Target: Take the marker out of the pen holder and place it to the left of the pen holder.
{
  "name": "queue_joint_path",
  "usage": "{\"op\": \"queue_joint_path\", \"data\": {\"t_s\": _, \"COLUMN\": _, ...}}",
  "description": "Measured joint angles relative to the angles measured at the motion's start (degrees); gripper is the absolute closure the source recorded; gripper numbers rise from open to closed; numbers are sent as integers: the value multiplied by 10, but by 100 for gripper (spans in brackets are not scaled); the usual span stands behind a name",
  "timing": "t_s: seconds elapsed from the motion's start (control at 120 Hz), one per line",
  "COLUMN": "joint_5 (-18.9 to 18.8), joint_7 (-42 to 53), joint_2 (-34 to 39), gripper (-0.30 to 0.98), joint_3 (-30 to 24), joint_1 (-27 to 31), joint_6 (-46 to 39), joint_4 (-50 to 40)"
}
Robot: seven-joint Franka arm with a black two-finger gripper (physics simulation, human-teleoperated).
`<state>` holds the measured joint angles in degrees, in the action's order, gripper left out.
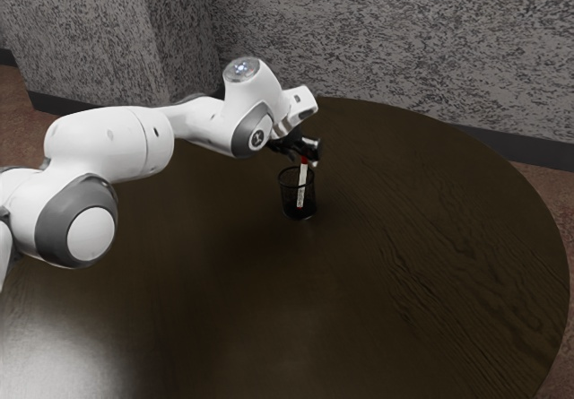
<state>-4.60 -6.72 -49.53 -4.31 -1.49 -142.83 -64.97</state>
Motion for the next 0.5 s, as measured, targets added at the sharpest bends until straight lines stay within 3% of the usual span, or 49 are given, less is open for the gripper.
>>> {"op": "queue_joint_path", "data": {"t_s": 0.25, "joint_5": -2, "joint_7": 20, "joint_2": 0, "gripper": 55, "joint_3": 0, "joint_1": 0, "joint_6": -1, "joint_4": -2}}
{"op": "queue_joint_path", "data": {"t_s": 0.5, "joint_5": -3, "joint_7": 34, "joint_2": -8, "gripper": 62, "joint_3": 0, "joint_1": 0, "joint_6": -16, "joint_4": 0}}
